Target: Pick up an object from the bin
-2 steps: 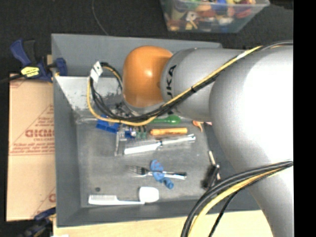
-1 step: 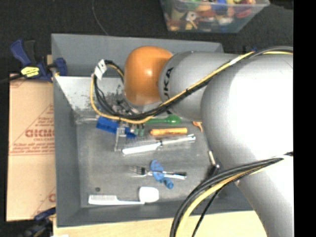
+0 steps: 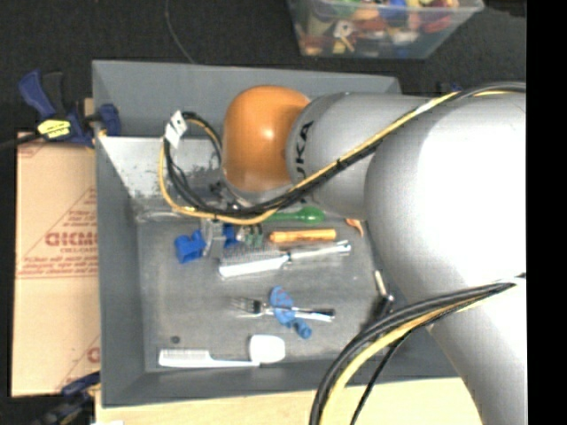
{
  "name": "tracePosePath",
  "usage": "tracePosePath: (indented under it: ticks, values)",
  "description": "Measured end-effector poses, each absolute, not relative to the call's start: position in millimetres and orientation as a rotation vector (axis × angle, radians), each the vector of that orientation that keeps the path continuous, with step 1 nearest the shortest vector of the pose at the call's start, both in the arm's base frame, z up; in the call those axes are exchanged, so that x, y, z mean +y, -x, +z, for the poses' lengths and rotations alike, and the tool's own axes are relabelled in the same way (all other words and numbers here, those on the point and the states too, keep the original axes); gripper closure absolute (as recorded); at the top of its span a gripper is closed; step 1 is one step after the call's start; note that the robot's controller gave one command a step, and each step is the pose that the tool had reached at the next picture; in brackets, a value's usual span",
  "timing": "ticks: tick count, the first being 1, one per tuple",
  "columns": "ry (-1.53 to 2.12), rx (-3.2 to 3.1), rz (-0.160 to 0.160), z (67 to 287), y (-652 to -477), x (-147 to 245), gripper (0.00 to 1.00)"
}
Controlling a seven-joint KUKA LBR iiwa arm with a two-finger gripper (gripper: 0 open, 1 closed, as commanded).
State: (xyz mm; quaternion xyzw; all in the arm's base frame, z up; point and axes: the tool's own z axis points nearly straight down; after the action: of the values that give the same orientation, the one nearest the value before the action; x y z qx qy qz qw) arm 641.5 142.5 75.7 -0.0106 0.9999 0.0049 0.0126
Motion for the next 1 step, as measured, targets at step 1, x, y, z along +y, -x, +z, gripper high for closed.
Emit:
tracePosePath:
  ticks: [1]
  values:
    - [0.031,3.116,0.016,75.7,-641.5,142.6,1.00]
